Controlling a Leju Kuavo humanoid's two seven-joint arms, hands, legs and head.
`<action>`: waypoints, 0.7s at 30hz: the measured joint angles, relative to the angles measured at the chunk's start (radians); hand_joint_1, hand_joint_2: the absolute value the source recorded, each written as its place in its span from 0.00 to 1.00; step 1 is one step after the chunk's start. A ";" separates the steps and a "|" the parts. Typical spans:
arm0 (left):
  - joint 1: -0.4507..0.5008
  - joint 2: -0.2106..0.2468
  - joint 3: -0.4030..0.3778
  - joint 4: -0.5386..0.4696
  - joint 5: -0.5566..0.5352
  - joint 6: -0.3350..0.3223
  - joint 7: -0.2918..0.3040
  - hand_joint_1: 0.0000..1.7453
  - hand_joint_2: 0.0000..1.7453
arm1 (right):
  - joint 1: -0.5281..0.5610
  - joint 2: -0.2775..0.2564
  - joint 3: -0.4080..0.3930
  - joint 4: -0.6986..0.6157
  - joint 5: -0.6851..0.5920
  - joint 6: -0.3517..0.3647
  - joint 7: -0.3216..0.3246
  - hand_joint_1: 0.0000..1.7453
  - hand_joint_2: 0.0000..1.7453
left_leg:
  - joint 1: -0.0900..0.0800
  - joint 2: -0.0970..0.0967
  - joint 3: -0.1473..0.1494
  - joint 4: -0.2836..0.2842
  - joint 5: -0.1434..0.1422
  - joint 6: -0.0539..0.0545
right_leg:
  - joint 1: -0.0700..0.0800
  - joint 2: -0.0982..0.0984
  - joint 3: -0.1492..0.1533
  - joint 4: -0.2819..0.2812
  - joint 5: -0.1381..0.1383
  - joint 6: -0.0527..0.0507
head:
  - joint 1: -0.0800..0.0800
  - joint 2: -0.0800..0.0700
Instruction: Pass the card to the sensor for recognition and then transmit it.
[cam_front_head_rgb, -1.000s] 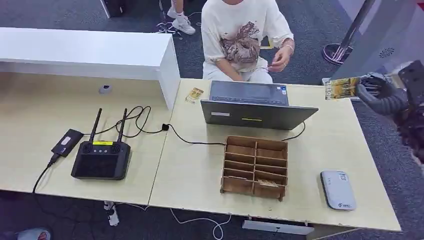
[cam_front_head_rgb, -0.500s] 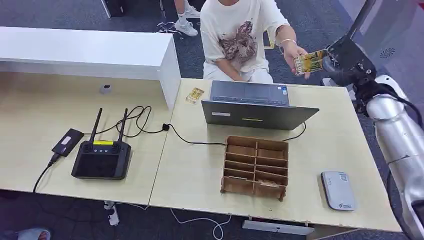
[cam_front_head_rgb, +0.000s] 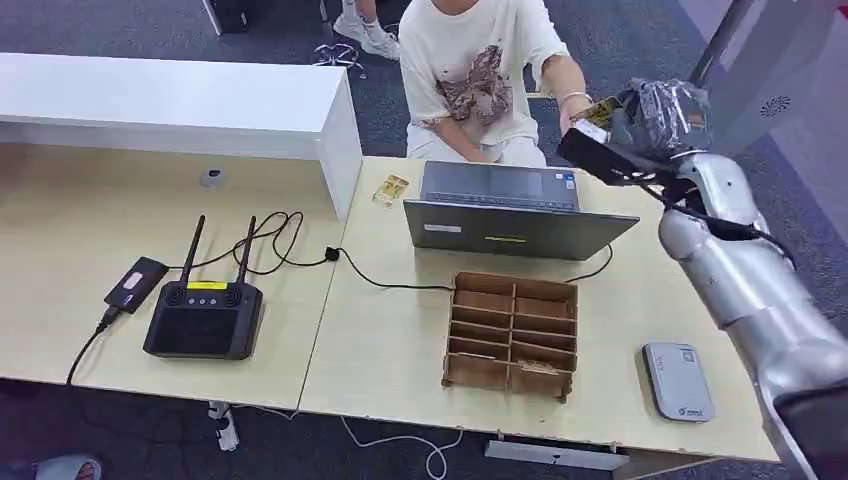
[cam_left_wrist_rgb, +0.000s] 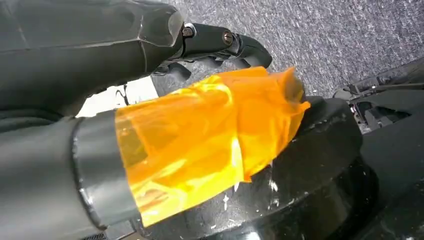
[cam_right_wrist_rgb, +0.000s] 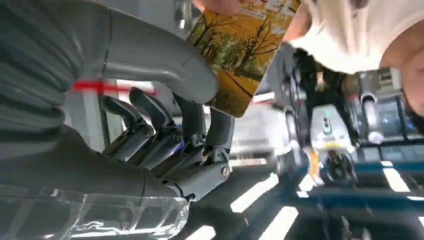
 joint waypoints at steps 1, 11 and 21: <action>0.000 0.000 0.000 0.000 0.000 0.000 0.000 0.00 0.00 | 0.006 0.002 0.000 0.000 0.034 -0.005 -0.001 1.00 1.00 | 0.000 0.000 0.000 0.000 0.000 0.000 | 0.000 0.000 0.000 0.000 0.000 0.000 | 0.000 0.000; 0.000 -0.002 -0.009 0.000 -0.004 0.000 0.001 0.00 0.00 | 0.059 0.017 -0.023 -0.006 0.154 -0.055 -0.010 0.00 1.00 | 0.000 0.000 0.000 0.000 0.000 0.000 | 0.000 0.000 0.000 0.000 0.000 0.000 | 0.000 0.000; 0.000 -0.002 -0.016 0.000 -0.003 0.001 0.003 0.00 0.00 | 0.125 0.046 -0.146 -0.071 0.079 -0.084 -0.069 0.00 1.00 | 0.000 -0.001 0.000 0.000 0.000 0.000 | 0.000 0.000 0.000 0.000 0.000 0.000 | 0.000 0.000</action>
